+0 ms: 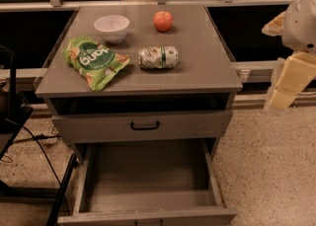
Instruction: Place 7up can into middle drawer
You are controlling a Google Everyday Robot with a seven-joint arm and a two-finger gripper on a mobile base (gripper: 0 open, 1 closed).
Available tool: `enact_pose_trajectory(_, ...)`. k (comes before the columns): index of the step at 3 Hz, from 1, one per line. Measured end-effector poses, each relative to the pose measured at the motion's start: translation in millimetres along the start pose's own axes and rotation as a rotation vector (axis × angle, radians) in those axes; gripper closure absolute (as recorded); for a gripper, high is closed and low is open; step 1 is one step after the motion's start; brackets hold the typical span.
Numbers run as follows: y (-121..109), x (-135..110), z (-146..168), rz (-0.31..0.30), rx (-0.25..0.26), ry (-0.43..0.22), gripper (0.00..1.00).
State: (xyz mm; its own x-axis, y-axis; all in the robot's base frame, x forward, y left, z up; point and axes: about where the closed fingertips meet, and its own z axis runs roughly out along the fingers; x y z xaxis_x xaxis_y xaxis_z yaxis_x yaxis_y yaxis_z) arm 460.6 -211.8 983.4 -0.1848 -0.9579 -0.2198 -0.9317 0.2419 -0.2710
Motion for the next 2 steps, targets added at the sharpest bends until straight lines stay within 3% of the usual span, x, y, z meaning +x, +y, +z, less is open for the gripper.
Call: enact_pose_trajectory(2,-53.3,-26.1,12.5,-0.025,0.023,-0.095,0.0)
